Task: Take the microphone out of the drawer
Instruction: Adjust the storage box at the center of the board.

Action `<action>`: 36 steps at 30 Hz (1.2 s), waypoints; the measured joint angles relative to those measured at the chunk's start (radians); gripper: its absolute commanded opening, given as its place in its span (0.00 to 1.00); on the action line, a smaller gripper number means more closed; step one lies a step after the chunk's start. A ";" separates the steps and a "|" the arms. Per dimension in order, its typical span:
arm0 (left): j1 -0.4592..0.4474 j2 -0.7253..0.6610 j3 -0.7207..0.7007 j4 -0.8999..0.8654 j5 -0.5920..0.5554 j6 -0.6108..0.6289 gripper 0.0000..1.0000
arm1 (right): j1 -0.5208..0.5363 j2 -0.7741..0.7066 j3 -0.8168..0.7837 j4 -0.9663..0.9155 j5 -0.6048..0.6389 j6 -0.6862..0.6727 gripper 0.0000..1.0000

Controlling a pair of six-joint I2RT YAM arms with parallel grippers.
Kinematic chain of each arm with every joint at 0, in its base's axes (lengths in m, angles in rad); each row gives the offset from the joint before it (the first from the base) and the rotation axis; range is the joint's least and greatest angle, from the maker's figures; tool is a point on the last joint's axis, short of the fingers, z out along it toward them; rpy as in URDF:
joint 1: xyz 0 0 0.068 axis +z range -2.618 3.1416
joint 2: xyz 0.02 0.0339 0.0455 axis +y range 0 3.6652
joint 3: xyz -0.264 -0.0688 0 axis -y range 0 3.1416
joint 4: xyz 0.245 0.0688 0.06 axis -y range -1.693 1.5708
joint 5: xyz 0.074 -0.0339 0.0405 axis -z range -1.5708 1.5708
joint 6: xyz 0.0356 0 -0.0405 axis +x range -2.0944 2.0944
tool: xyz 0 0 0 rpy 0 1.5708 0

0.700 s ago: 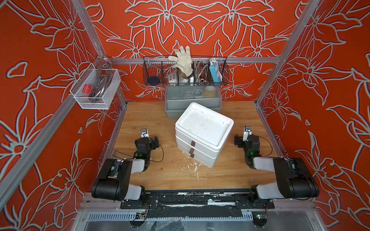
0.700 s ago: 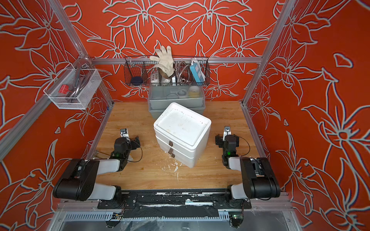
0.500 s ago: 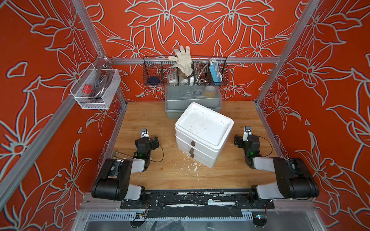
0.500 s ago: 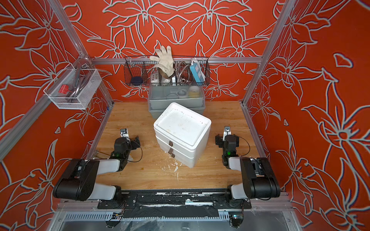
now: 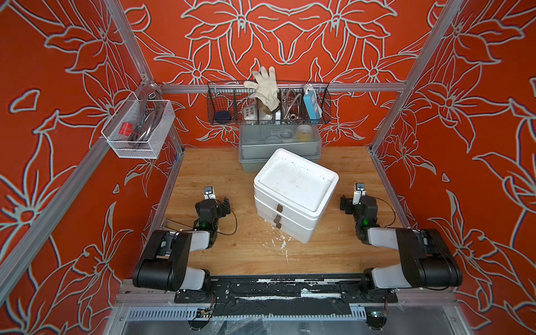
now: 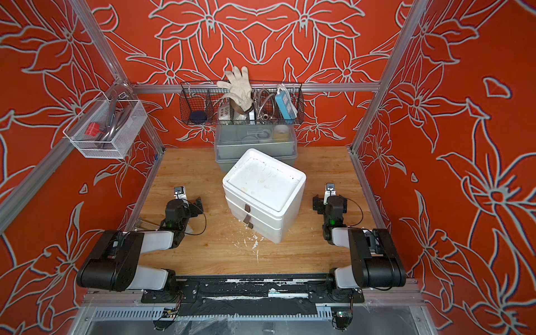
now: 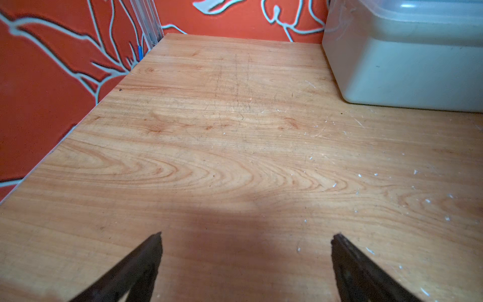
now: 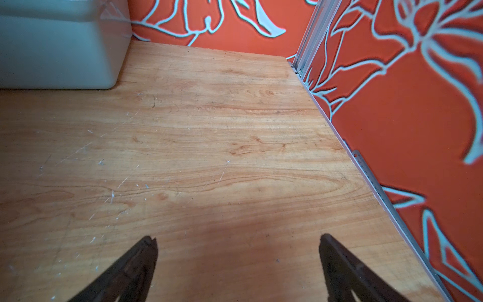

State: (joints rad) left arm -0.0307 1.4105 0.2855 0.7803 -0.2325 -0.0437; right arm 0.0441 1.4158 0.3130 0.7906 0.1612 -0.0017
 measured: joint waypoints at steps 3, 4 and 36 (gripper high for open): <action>-0.002 -0.035 0.024 -0.076 -0.021 -0.001 1.00 | 0.000 -0.073 0.013 -0.098 0.048 0.028 1.00; -0.002 -0.056 0.048 -0.127 -0.027 -0.002 1.00 | 0.000 -0.112 0.030 -0.151 0.062 0.039 1.00; -0.293 -0.666 0.391 -1.190 0.578 -0.851 0.00 | 0.103 -0.521 0.436 -1.408 -0.244 0.559 0.99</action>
State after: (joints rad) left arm -0.3237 0.7444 0.6769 -0.4095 0.3458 -0.8951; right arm 0.1467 0.8948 0.7494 -0.6178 -0.0830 0.5571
